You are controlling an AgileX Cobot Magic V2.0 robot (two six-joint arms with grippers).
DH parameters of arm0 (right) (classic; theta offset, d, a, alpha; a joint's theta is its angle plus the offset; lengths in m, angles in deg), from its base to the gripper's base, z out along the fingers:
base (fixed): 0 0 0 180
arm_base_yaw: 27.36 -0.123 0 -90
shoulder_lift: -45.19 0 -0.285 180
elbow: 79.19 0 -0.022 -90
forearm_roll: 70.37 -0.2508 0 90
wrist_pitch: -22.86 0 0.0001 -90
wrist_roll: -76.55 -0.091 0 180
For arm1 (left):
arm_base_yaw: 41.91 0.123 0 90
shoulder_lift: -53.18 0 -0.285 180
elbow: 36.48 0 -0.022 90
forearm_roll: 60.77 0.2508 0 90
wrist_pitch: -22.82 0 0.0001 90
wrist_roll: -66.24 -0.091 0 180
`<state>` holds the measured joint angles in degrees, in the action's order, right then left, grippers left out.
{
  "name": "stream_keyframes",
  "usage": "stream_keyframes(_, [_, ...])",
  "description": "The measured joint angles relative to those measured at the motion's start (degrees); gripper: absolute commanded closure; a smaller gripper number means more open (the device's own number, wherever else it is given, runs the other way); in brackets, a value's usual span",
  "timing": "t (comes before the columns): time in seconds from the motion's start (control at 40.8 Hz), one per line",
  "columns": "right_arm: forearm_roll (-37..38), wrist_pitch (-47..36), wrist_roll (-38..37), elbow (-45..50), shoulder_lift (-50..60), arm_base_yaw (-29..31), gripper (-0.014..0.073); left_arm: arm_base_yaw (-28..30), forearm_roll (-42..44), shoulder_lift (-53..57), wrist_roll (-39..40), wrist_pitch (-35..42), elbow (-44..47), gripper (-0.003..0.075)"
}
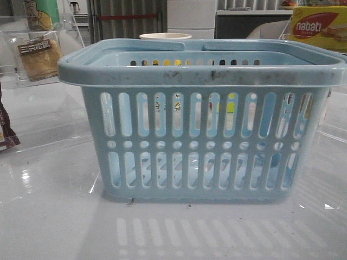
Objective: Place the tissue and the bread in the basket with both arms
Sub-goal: 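Grasp the tissue pack with the right gripper and lift it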
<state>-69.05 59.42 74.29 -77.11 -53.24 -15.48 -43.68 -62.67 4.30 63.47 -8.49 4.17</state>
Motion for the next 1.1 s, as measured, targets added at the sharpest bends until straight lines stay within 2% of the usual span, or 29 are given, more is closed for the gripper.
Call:
stream_keyframes(0.196, [0.0, 0.0, 0.0, -7.2, -8.1, 0.0, 0.0086, 0.0, 0.0, 0.0, 0.0, 0.0, 0.0, 0.0267])
stream_keyframes(0.441, [0.0, -1.8, 0.0, -10.3, -14.4, 0.0, 0.0088, 0.0, 0.0, 0.0, 0.0, 0.1, 0.0, 0.0267])
stream_keyframes(0.514, [0.0, -3.0, 0.0, -10.3, -15.4, 0.0, 0.0127, 0.0, 0.0, 0.0, 0.0, 0.1, 0.0, 0.0267])
stream_keyframes(0.612, [0.0, -3.8, 0.0, -10.3, -16.5, 0.0, 0.0263, 0.0, 0.0, 0.0, 0.0, 0.1, 0.0, 0.0267])
stream_keyframes(0.71, [0.0, -4.1, 0.0, -10.3, -16.6, 0.0, 0.0347, 0.0, 0.0, 0.0, 0.0, 0.1, 0.0, 0.0267])
stream_keyframes(0.931, [0.0, -4.5, 0.0, -10.3, -15.6, 0.0, 0.0363, 0.0, 0.0, 0.0, 0.0, 0.2, 0.0, 0.0267])
stream_keyframes(1.102, [-0.1, -3.7, 0.0, -10.3, -10.7, 0.0, 0.0363, 0.0, 0.0, 0.0, 0.0, 0.2, 0.0, 0.0267])
